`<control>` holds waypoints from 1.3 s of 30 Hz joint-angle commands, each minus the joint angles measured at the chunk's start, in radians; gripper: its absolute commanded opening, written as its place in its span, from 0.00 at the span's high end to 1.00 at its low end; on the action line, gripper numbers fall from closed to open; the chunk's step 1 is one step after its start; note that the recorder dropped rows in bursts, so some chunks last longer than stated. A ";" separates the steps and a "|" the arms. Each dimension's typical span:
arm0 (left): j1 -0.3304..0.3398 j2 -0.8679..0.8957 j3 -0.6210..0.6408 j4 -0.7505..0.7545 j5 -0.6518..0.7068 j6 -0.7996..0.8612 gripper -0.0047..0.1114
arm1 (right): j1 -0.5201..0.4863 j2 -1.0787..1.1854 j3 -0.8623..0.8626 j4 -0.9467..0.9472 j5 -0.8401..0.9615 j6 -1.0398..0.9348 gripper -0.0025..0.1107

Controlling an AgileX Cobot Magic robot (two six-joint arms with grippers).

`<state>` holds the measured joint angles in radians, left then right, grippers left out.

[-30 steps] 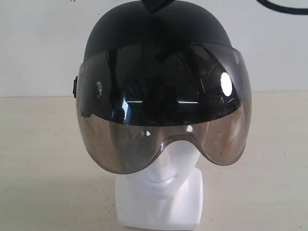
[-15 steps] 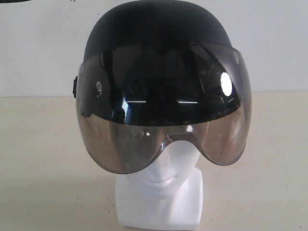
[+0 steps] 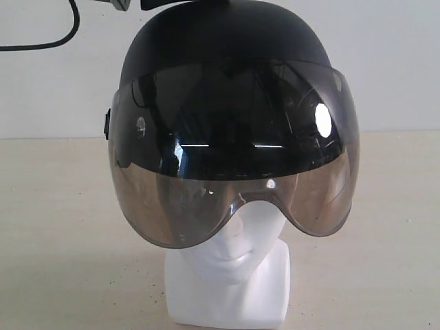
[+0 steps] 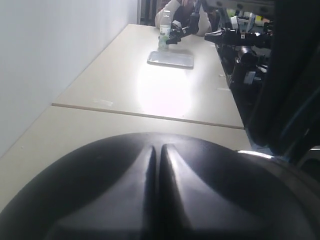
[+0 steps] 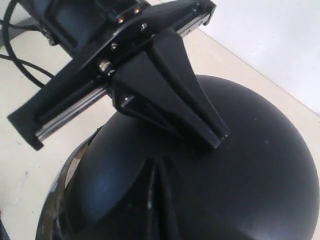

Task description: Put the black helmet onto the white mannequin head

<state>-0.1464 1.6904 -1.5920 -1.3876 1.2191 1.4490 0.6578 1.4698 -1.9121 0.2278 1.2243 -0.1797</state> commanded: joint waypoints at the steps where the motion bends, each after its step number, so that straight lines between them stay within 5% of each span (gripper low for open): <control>1: -0.005 -0.003 0.036 -0.019 0.002 0.029 0.92 | 0.001 -0.002 0.016 0.017 -0.003 0.006 0.98; 31: -0.005 -0.003 0.058 0.017 0.002 0.034 0.92 | 0.006 -0.077 0.299 0.079 -0.003 0.053 0.98; 39: -0.005 -0.003 0.058 0.017 0.002 0.030 0.92 | 0.081 -0.102 0.357 0.066 -0.003 0.061 0.98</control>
<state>-0.1464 1.6844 -1.5496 -1.4281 1.2116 1.4816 0.7177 1.3599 -1.5837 0.3501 1.1479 -0.1211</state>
